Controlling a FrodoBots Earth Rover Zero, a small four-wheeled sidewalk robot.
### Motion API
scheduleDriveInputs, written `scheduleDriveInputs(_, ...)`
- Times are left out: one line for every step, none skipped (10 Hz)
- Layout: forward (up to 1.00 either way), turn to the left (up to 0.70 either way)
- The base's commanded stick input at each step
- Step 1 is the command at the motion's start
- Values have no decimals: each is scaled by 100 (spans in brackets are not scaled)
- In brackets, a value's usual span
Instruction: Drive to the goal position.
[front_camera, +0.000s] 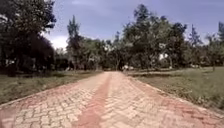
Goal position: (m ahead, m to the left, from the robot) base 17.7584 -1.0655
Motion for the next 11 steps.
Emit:
scheduleDriveInputs(70,0)
scheduleDriveInputs(70,-27)
scheduleDriveInputs(70,-9)
scheduleDriveInputs(70,0)
scheduleDriveInputs(70,0)
scheduleDriveInputs(70,0)
scheduleDriveInputs(70,0)
scheduleDriveInputs(70,0)
scheduleDriveInputs(70,0)
scheduleDriveInputs(70,0)
scheduleDriveInputs(70,0)
